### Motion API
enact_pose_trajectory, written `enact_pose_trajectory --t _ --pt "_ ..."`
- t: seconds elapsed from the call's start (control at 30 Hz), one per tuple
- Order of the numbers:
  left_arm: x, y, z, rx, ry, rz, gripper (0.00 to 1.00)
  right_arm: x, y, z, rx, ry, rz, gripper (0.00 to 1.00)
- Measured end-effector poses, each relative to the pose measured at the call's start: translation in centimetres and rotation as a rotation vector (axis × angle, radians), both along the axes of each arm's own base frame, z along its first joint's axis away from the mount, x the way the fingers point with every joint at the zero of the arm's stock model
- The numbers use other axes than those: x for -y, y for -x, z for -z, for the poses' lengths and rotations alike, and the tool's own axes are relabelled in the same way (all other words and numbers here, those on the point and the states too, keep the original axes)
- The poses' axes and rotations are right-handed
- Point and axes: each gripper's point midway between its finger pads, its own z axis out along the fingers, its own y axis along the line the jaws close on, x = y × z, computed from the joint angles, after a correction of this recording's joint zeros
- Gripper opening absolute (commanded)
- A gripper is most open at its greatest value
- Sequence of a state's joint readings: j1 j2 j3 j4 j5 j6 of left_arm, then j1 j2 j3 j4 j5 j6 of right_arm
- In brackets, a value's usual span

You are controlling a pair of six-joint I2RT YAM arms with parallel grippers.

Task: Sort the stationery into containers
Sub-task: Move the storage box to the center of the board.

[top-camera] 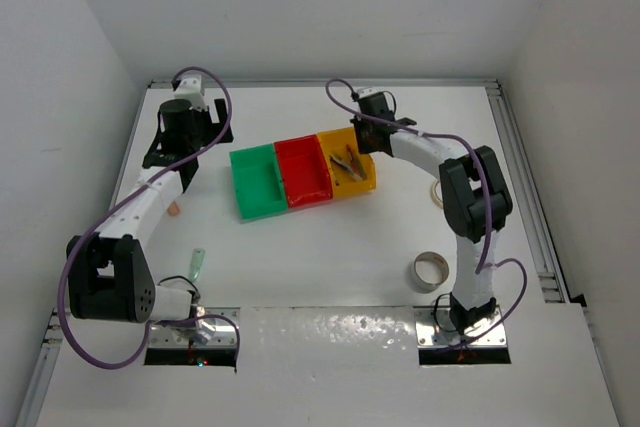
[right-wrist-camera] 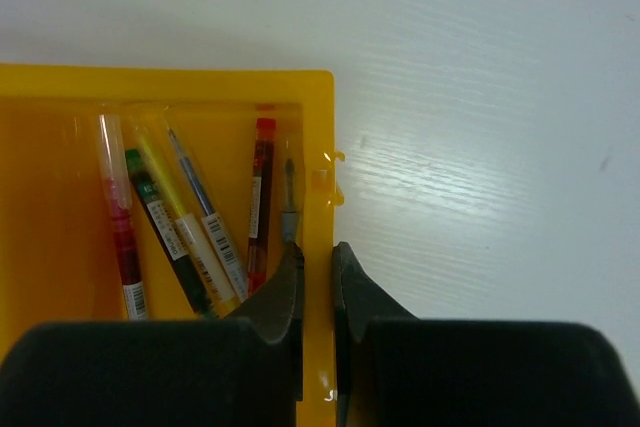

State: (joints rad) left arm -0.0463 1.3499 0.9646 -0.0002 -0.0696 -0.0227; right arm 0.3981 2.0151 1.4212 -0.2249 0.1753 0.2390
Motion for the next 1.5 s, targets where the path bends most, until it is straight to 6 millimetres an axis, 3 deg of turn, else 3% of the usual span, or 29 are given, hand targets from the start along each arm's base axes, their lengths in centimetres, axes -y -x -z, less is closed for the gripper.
enact_pose_trajectory --t 0.2,0.37,0.63,1.0,1.5 --pt "-0.2 -0.2 0.1 -0.008 -0.009 -0.010 0.89 -2.9 0.4 0.3 0.003 -0.025 -0.029 0.00" --pt "-0.5 -0.6 -0.4 -0.014 -0.032 -0.012 0.89 -3.4 0.3 0.3 0.012 -0.048 0.030 0.00" --pt "-0.7 -0.7 -0.7 -0.021 -0.052 -0.015 0.89 -1.2 -1.0 0.3 0.047 -0.070 0.148 0.00" --pt "-1.1 -0.8 -0.4 -0.032 -0.088 -0.012 0.89 4.5 -3.6 0.2 0.072 -0.074 0.153 0.00" --pt "-1.1 -0.7 1.2 -0.071 -0.095 0.006 0.89 2.7 -4.9 0.2 0.072 -0.047 -0.048 0.00"
